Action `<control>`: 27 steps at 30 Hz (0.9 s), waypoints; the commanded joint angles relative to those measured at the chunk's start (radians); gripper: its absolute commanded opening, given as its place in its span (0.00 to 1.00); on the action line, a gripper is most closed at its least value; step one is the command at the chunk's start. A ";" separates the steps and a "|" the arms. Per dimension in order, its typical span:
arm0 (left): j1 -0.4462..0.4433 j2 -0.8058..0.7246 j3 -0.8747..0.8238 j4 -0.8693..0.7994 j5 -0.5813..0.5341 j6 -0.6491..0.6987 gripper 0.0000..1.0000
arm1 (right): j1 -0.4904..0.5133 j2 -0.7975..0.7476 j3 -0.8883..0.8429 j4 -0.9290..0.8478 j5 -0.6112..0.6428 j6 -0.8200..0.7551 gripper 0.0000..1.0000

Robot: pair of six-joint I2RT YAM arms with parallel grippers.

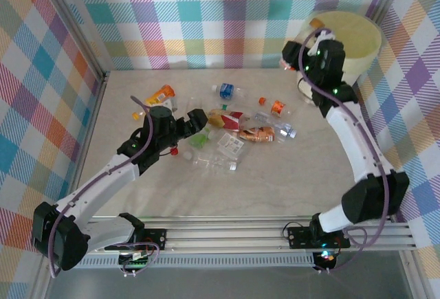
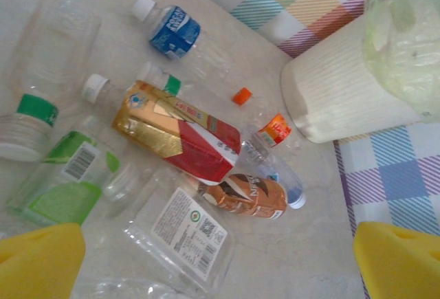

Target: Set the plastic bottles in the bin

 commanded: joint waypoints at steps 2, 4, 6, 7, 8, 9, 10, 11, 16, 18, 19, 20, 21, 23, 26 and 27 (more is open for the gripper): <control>-0.008 -0.029 -0.008 -0.056 -0.049 -0.011 1.00 | -0.074 0.121 0.190 -0.068 -0.005 -0.060 0.43; -0.008 -0.036 -0.006 -0.064 -0.061 -0.011 1.00 | -0.101 0.175 0.263 -0.087 -0.011 -0.068 0.44; -0.008 -0.041 -0.008 -0.074 -0.071 -0.012 1.00 | -0.124 0.233 0.345 -0.117 -0.016 -0.077 0.45; -0.008 -0.040 -0.008 -0.081 -0.076 -0.011 1.00 | -0.135 0.264 0.392 -0.144 -0.007 -0.082 0.45; -0.008 -0.042 -0.008 -0.088 -0.083 -0.011 1.00 | -0.144 0.295 0.434 -0.166 0.012 -0.090 0.45; -0.008 -0.039 -0.008 -0.096 -0.089 -0.013 1.00 | -0.154 0.322 0.465 -0.185 0.030 -0.095 0.45; -0.008 -0.036 -0.006 -0.105 -0.096 -0.016 1.00 | -0.161 0.350 0.496 -0.201 0.057 -0.101 0.45; -0.008 -0.035 -0.007 -0.112 -0.103 -0.017 1.00 | -0.170 0.375 0.524 -0.216 0.082 -0.103 0.45; -0.008 -0.028 -0.022 -0.133 -0.132 -0.041 1.00 | -0.207 0.503 0.666 -0.298 0.159 -0.094 0.47; -0.008 -0.028 -0.032 -0.134 -0.153 -0.059 1.00 | -0.218 0.558 0.741 -0.335 0.141 -0.097 0.48; -0.008 -0.028 -0.037 -0.132 -0.158 -0.067 1.00 | -0.226 0.592 0.791 -0.359 0.120 -0.107 0.48; -0.008 -0.028 -0.040 -0.130 -0.162 -0.071 1.00 | -0.230 0.627 0.849 -0.395 0.098 -0.120 0.49; -0.008 -0.026 -0.041 -0.130 -0.163 -0.075 1.00 | -0.233 0.656 0.895 -0.424 0.084 -0.133 0.48; -0.008 -0.017 -0.041 -0.133 -0.168 -0.080 1.00 | -0.239 0.705 0.963 -0.464 0.063 -0.154 0.49; -0.008 -0.001 -0.042 -0.134 -0.175 -0.091 1.00 | -0.252 0.741 0.989 -0.479 0.011 -0.149 0.49; -0.008 0.003 -0.043 -0.133 -0.177 -0.097 1.00 | -0.257 0.746 0.987 -0.480 -0.010 -0.139 0.49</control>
